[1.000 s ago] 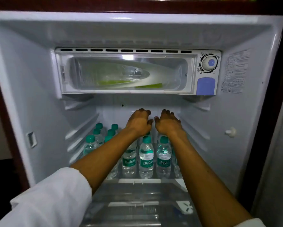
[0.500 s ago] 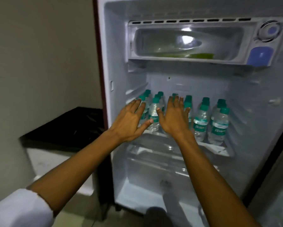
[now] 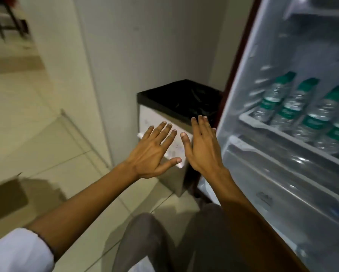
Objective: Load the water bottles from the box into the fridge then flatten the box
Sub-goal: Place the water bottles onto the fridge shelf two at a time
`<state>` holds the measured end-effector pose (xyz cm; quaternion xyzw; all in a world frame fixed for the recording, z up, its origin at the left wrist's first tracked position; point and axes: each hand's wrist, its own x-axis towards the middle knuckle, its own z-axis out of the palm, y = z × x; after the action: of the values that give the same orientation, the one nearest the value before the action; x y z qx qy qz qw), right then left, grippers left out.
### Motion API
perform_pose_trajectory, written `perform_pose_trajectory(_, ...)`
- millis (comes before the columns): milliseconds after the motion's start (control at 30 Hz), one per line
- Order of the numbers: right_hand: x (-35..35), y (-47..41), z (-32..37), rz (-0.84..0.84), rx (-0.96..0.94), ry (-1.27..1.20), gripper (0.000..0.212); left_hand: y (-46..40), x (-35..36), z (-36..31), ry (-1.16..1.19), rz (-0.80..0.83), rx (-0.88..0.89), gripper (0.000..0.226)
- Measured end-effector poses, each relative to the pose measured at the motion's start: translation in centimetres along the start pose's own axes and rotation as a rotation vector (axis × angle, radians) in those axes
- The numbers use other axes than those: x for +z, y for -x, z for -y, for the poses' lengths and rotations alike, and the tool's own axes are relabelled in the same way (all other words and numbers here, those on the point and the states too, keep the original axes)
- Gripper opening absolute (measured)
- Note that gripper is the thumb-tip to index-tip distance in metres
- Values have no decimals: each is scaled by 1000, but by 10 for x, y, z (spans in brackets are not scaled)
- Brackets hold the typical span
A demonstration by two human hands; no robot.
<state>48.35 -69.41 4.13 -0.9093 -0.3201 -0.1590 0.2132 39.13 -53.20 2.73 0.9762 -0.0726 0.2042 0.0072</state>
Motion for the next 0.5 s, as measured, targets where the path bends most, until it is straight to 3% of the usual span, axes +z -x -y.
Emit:
perform_pose_trajectory(267, 103, 22, 100, 253, -316, -130, 68, 153, 7, 52, -71, 110, -397, 81)
perform_pose_trajectory(500, 160, 66, 184, 455, -600, -213, 66, 304, 4, 44, -90, 216, -833, 84)
